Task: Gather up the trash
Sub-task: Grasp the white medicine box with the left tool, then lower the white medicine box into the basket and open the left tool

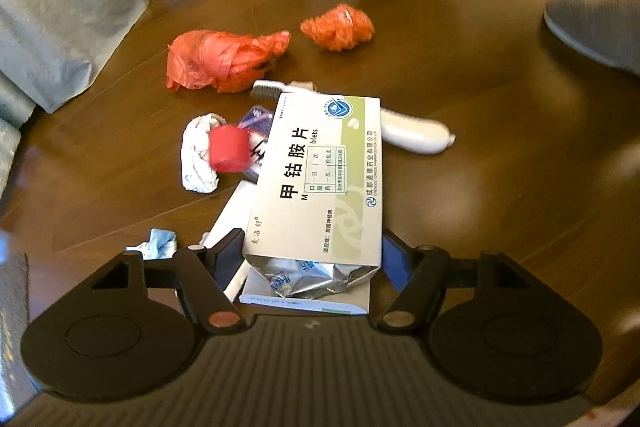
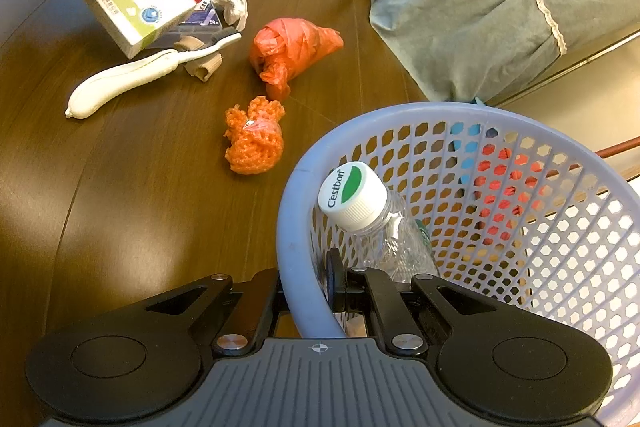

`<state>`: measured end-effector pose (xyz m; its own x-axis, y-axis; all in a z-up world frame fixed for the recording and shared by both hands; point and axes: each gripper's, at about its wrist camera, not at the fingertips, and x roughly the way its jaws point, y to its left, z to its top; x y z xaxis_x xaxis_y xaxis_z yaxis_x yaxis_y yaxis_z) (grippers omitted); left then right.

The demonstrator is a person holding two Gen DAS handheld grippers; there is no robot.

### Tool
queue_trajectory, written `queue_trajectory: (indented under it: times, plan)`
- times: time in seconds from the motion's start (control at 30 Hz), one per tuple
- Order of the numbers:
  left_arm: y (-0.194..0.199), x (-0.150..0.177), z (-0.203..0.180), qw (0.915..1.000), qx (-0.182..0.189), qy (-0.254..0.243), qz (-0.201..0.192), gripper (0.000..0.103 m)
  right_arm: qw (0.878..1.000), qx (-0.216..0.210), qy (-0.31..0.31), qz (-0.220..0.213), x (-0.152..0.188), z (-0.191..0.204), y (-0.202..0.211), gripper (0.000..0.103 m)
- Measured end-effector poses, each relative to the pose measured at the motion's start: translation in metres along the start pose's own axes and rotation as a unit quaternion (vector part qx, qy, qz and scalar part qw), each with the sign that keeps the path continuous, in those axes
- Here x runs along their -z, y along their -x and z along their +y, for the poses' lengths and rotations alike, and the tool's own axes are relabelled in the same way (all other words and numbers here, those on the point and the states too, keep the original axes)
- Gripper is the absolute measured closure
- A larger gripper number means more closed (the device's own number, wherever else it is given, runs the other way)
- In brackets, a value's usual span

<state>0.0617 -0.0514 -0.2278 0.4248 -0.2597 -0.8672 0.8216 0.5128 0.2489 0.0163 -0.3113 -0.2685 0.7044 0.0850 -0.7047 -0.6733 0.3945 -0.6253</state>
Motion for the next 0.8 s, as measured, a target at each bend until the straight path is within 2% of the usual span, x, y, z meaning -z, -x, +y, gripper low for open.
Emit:
queue_trajectory:
  times: [0.37,0.8]
  plan:
    - [0.03,-0.017,-0.001,0.9994,-0.027,-0.022,0.0,0.036,1.0,0.0,-0.001,0.0,0.0,0.0,0.0,0.101]
    - [0.043,-0.064,0.015,0.9978,-0.065,-0.001,0.017,0.036,1.0,-0.001,-0.002,0.0,0.0,-0.001,0.0,0.101]
